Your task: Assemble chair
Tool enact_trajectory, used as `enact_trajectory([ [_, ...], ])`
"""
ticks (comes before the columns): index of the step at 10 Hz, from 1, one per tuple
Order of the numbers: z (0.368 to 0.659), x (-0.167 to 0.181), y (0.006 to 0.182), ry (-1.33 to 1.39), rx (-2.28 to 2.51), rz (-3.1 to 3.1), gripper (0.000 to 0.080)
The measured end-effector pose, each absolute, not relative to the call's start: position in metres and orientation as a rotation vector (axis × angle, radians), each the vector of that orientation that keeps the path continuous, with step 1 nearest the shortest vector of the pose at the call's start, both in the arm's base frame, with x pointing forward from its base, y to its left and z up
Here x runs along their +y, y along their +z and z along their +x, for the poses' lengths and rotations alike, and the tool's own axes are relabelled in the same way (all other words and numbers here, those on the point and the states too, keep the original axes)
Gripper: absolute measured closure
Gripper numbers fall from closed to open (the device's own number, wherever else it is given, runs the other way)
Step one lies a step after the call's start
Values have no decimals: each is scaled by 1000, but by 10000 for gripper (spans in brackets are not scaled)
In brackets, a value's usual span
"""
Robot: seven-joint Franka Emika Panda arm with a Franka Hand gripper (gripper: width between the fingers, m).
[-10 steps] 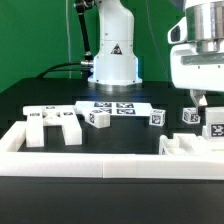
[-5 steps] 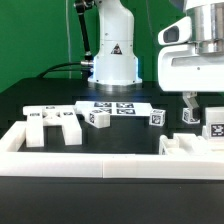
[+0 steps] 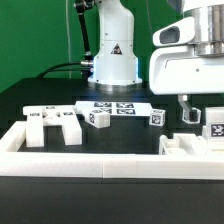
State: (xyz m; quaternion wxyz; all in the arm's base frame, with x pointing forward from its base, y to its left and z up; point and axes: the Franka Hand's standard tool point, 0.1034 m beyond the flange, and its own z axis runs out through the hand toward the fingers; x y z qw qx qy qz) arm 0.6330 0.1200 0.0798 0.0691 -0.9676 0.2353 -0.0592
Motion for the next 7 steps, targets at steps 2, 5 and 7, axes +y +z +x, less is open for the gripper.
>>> enact_trajectory([
  [2,633,120,79,-177,711,-2913,388],
  [5,633,120,80,-175,740,-2904,511],
  [7,633,120,79,-166,846,-2869,511],
])
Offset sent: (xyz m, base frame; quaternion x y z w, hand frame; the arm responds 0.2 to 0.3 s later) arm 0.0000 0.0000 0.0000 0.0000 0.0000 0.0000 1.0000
